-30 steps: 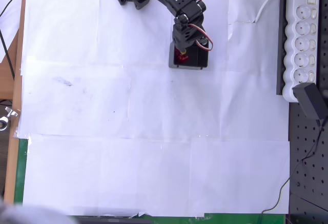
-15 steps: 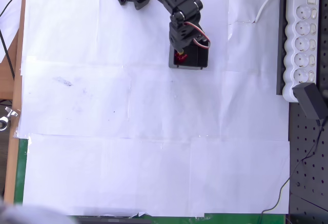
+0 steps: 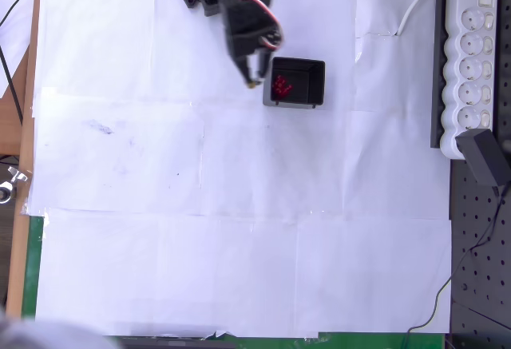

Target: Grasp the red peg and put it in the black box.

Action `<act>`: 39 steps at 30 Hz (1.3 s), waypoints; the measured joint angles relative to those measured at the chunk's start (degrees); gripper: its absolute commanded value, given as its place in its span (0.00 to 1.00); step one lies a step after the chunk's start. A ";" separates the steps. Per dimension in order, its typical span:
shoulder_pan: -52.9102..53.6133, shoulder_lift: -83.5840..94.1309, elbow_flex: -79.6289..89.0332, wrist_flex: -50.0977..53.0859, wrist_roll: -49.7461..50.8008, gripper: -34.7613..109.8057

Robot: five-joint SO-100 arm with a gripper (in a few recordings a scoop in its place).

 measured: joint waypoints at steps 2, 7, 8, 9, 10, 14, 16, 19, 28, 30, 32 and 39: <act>3.78 -5.01 -6.42 -1.58 -1.58 0.24; 8.17 -18.19 -21.45 -5.54 -4.75 0.24; 8.88 -20.74 -24.43 -5.71 -4.66 0.24; 9.32 -23.03 -26.81 -5.71 -4.57 0.24; 9.32 -24.96 -28.56 -5.71 -4.04 0.24; 9.14 -28.65 -34.19 -5.10 -1.05 0.24; 10.20 -31.03 -37.00 -5.10 -0.18 0.24; 9.93 -35.07 -41.31 -5.10 0.62 0.24; 10.90 -36.21 -52.03 -4.04 1.05 0.24; 10.90 -36.21 -53.09 -4.04 1.05 0.24; 10.90 -36.21 -54.32 -4.04 1.41 0.24; 11.51 -36.21 -54.76 3.16 4.13 0.24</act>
